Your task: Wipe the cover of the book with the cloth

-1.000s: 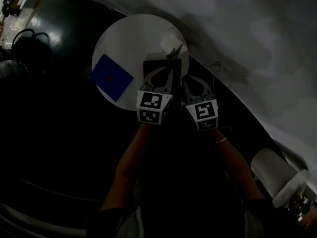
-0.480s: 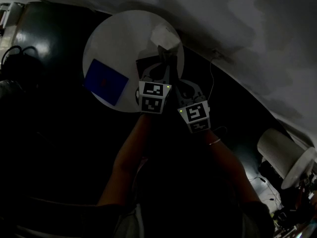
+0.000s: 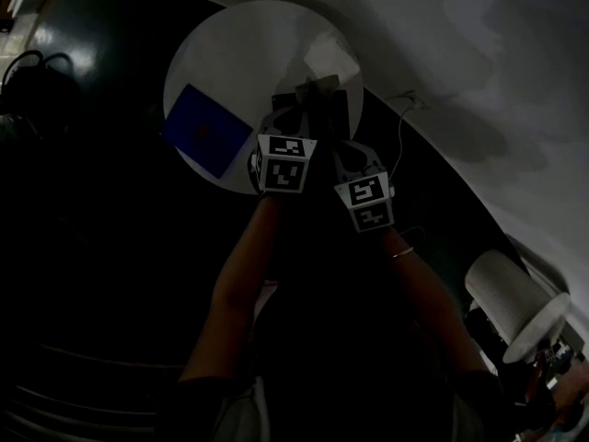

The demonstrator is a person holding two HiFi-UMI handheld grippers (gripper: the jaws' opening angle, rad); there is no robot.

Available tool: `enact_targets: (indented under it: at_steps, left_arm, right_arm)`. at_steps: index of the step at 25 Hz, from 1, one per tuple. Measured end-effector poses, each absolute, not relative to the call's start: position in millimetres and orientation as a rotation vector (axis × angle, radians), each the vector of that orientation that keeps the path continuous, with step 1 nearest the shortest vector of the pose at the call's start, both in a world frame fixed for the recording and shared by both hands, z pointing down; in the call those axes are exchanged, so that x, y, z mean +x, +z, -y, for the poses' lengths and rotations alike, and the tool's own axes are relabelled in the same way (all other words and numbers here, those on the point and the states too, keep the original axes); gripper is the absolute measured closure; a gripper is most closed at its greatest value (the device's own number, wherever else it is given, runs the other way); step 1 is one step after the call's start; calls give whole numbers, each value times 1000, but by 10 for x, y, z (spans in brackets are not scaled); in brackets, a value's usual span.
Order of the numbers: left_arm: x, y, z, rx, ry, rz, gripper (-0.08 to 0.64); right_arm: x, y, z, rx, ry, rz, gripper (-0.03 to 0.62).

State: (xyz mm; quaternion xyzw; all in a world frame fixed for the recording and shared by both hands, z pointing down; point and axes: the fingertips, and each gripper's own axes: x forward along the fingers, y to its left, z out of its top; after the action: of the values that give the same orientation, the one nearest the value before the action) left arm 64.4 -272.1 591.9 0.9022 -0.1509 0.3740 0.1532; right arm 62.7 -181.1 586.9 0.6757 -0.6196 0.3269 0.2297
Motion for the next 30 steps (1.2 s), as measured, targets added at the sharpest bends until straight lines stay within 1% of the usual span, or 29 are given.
enact_targets:
  at_steps: [12,18,21,24,30]
  left_arm:
    - [-253,6130,3269,2435,1130,785,534]
    - [-537,5807,3368,2406,1046,952,535]
    - [-418,5521,3281,2448,949,945,534]
    - [-117,5377,3003,2506,904,820,534]
    - [574,5371,2269,2573,933,475,535]
  right_arm:
    - [538,6031,1835,1741,942,1722,563]
    - [563,5955,1823,1742,927,1756,563]
    - [618,5864,1793,1777,903,1768,563]
    - [728,5817,1687,1823,906,1742,563]
    - [965,5729,1384,1947,947,1646,563]
